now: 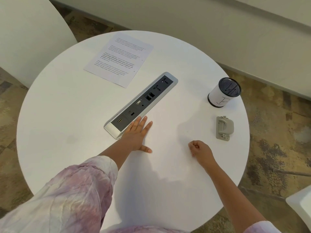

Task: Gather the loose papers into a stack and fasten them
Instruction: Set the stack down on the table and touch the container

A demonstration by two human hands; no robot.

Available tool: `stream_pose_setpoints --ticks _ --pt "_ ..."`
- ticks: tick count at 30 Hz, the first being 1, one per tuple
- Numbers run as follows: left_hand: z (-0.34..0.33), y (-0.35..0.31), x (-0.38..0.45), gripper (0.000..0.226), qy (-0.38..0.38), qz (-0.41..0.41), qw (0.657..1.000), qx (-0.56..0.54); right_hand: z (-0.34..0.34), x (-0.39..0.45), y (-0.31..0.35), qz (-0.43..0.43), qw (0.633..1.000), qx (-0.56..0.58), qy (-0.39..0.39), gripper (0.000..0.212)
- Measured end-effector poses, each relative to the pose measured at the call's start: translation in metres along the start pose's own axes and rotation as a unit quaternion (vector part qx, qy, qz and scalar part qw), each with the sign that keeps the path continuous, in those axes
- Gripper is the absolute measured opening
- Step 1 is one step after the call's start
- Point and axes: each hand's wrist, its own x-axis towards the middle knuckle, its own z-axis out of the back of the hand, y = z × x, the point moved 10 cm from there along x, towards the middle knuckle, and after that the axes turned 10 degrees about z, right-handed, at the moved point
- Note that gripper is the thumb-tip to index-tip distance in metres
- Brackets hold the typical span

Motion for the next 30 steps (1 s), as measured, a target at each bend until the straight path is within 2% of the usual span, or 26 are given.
stream_pose_setpoints --ticks 2,8,19,30 --pt "-0.001 0.0 0.001 0.118 -0.003 0.001 1.0 0.002 -0.001 -0.004 0.009 0.038 0.997 -0.067 -0.018 0.012" --pt "-0.001 0.0 0.002 0.118 -0.007 -0.004 1.0 0.001 -0.011 -0.015 0.016 0.085 0.987 -0.129 -0.044 0.009" --pt "0.0 0.0 0.002 0.118 -0.016 -0.005 1.0 0.006 -0.015 -0.013 0.028 0.101 0.969 -0.223 -0.041 0.013" --pt "-0.002 0.001 0.003 0.118 -0.012 -0.004 1.0 0.009 -0.025 -0.007 0.047 0.113 0.925 -0.363 -0.001 0.016"
